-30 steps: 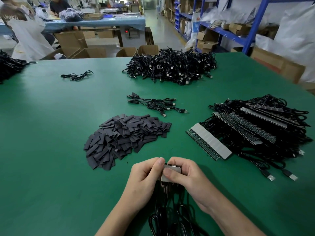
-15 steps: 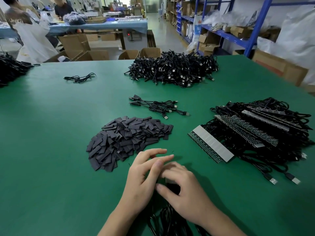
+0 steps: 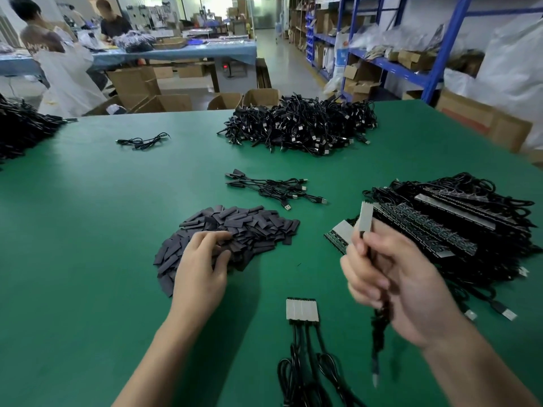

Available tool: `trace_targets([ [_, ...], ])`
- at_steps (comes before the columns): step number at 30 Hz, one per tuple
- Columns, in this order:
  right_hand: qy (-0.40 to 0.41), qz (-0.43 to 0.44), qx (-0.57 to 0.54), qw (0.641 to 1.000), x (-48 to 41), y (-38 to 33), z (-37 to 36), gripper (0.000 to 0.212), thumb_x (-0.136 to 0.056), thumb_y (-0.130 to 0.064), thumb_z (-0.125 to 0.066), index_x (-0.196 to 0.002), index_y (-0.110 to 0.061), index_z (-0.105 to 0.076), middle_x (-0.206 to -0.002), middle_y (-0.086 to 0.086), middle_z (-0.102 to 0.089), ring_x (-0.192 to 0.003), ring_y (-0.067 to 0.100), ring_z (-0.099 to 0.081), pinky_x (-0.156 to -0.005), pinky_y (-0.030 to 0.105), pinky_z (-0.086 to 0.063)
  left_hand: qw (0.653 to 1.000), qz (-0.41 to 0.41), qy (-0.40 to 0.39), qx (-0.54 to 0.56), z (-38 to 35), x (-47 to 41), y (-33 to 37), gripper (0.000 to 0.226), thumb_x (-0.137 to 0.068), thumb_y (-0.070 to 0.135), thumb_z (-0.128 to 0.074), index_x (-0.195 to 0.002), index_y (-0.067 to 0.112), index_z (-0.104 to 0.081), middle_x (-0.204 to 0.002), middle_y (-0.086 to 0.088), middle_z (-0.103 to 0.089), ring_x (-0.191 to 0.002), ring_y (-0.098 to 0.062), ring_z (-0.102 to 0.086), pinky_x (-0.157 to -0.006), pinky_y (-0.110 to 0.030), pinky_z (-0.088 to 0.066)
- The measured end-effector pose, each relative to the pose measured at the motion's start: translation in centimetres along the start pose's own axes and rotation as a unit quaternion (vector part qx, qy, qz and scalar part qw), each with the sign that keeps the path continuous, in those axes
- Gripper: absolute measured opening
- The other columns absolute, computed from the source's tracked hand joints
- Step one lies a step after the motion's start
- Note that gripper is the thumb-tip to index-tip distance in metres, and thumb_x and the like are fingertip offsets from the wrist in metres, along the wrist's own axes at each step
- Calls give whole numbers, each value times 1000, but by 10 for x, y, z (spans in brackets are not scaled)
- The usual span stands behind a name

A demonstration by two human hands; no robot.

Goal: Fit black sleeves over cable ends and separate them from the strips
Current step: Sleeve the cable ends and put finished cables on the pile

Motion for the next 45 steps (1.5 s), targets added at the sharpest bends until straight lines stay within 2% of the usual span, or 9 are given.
trace_targets([
  [3, 24, -31, 240, 970, -4, -8, 13, 30, -93, -33, -55, -70, -19, -42, -55, -5, -31, -47, 13, -24, -43, 22, -25, 991, -37, -22, -127, -3, -14, -3, 29, -93, 18, -73, -122, 20, -72, -117, 5, -68, -109, -20, -60, -88, -37, -50],
  [6, 23, -33, 518, 855, -8, 9, 14, 30, -89, -36, -50, -71, -17, -35, -55, -7, -31, -51, 9, -25, -50, 28, -24, 979, -60, -53, -190, -7, -23, -3, 26, -89, 27, -78, -114, 23, -76, -112, 6, -73, -108, -25, -63, -88, -40, -52],
  [10, 39, -84, 634, 768, -10, 45, 15, 27, -88, -36, -51, -73, -17, -38, -55, -2, -38, -50, 12, -29, -51, 33, -28, 975, -85, -42, -203, -10, -29, -6, 15, -87, 31, -81, -102, 29, -80, -102, 10, -77, -100, -21, -68, -81, -36, -48],
  [14, 45, -86, 667, 738, -10, 67, 15, 26, -88, -43, -49, -72, -24, -42, -53, -1, -44, -47, 14, -34, -48, 29, -31, 973, -113, 0, -203, -5, -28, -4, 3, -86, 23, -83, -89, 23, -82, -90, 6, -79, -88, -24, -72, -74, -35, -50],
  [18, 77, -75, 628, 771, -5, 76, 17, 30, -87, -62, -55, -80, -33, -51, -48, -4, -40, -45, 13, -36, -44, 24, -28, 990, -113, 59, -63, 4, -15, 15, 5, -88, 15, -80, -90, 20, -79, -89, 12, -76, -79, -12, -69, -72, -28, -55],
  [24, 114, 10, 434, 894, 1, 82, 10, 32, -79, -66, -64, -95, -38, -68, -52, -12, -31, -50, 6, -27, -49, 21, -21, 937, 45, -91, 335, -15, 29, 54, 16, -94, 7, -70, -91, 21, -77, -77, -6, -77, -72, -12, -72, -66, -18, -52],
  [29, 114, 38, 424, 897, 4, 83, 8, 15, -93, -38, -67, -81, -32, -64, -51, -8, -41, -50, 5, -32, -48, 33, -24, 930, 46, -122, 342, -21, 47, 52, 14, -94, 6, -71, -99, 18, -74, -85, -6, -77, -80, -15, -75, -72, -25, -55],
  [34, 88, -3, 399, 913, 3, 84, 13, 18, -96, -23, -68, -79, -24, -64, -55, -8, -50, -51, 5, -38, -50, 28, -29, 970, -156, -121, 139, -17, 56, 44, 39, -85, 23, -83, -123, 28, -73, -116, 18, -68, -111, -7, -65, -88, -18, -50],
  [45, 20, -47, 257, 965, 1, 80, 13, 21, -89, -38, -64, -94, -20, -74, -86, 19, -72, -77, 13, -59, -74, 35, -44, 972, -121, -91, 179, -18, 54, 43, 22, -79, 35, -82, -98, 25, -81, -92, 15, -70, -88, -8, -68, -73, -12, -45],
])
Point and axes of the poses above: each hand's wrist, its own x-axis away from the middle knuckle, its own z-axis out of the back of the hand, y = z × x, the point moved 1 cm from there along -x, towards the middle knuckle
